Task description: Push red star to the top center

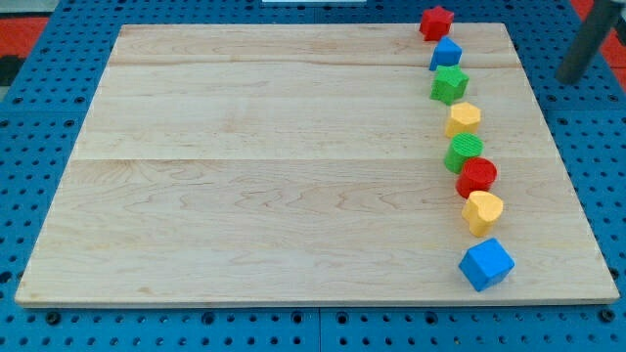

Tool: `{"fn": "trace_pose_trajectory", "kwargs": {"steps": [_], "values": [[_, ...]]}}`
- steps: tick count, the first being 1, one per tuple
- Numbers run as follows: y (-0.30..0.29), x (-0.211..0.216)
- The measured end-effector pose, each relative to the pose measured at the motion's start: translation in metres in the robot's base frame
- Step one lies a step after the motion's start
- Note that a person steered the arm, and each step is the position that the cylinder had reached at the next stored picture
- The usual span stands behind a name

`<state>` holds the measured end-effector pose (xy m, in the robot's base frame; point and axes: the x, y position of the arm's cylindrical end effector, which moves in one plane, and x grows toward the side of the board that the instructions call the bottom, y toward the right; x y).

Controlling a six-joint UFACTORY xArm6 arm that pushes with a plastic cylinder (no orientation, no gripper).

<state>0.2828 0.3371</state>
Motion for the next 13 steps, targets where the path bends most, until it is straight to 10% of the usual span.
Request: {"fn": "trace_pose_trajectory", "kwargs": {"steps": [1,4,8,11,13], "values": [[-0.009,-0.092],[-0.036,-0.091],[-0.471,-0.08],[-0.488,-0.059],[-0.321,-0.038]]}}
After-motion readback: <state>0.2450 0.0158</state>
